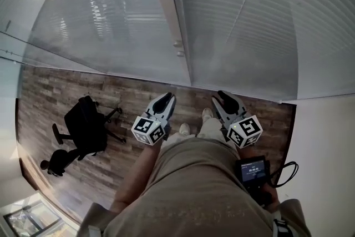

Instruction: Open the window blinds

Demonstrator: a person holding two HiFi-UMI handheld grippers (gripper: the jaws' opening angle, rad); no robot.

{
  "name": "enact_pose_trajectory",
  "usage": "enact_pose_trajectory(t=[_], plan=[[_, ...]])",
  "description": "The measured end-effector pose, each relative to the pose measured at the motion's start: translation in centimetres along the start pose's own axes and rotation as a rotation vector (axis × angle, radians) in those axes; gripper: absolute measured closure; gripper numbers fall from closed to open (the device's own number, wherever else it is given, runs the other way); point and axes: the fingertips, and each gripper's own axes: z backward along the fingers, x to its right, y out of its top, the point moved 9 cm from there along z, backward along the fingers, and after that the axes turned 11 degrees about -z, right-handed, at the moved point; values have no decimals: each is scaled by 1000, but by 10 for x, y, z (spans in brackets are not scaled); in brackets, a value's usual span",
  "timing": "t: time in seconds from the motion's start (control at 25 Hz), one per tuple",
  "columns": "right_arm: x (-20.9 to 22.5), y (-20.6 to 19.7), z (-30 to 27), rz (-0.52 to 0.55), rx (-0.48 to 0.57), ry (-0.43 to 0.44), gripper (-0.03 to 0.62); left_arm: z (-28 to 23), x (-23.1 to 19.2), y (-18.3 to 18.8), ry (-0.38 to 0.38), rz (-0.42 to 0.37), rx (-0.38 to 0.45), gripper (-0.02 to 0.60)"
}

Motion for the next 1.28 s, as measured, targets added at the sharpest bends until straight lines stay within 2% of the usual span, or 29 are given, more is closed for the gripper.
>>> enact_pose_trajectory(t=[0.2, 0.32, 0.6, 0.84, 0.96, 1.28], plan=[[37, 31, -13, 22, -26, 57, 475, -47, -4, 21, 103, 3, 2, 482], [53, 37, -18, 26, -44, 91, 474, -68, -11, 23, 150, -1, -8, 459], [70, 49, -21, 88, -82, 184, 475, -103, -22, 27, 215, -31, -24, 445], [90, 53, -28, 74, -107, 223, 474, -131, -33, 34, 272, -75, -71, 433], [96, 56, -32, 70, -115, 232, 475, -139, -40, 33, 291, -71, -90, 428], [100, 71, -50, 90, -118, 231, 474, -155, -54, 33, 287, -49, -115, 414]])
